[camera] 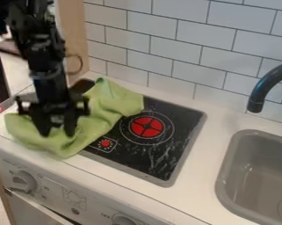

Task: Unfold the cloth from top to bottom

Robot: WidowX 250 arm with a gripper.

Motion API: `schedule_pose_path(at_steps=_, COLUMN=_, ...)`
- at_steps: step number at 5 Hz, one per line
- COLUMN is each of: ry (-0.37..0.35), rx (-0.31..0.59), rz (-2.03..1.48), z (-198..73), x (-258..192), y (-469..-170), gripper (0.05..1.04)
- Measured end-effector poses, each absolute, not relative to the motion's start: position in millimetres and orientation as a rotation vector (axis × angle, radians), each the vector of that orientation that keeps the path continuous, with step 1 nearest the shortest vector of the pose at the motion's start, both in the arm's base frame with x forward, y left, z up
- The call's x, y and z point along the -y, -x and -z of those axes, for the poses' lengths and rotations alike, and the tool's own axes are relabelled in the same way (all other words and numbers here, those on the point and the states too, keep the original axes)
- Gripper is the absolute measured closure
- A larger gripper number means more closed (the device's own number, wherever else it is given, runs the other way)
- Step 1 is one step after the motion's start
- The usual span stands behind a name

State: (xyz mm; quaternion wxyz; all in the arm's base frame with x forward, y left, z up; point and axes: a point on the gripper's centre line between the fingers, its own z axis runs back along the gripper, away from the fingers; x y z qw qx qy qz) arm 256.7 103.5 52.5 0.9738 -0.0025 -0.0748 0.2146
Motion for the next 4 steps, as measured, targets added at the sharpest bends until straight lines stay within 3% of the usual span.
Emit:
schedule_pose_path(at_steps=1, ry=0.03, rx=0.171, rz=-0.451, z=-74.4, x=-104.4, y=-274.6, gripper=0.077)
schedule_pose_path(at_steps=4, ry=0.182, rx=0.293, rz=-0.483, z=-171.9, x=-98.8, y=-317.0, gripper=0.084)
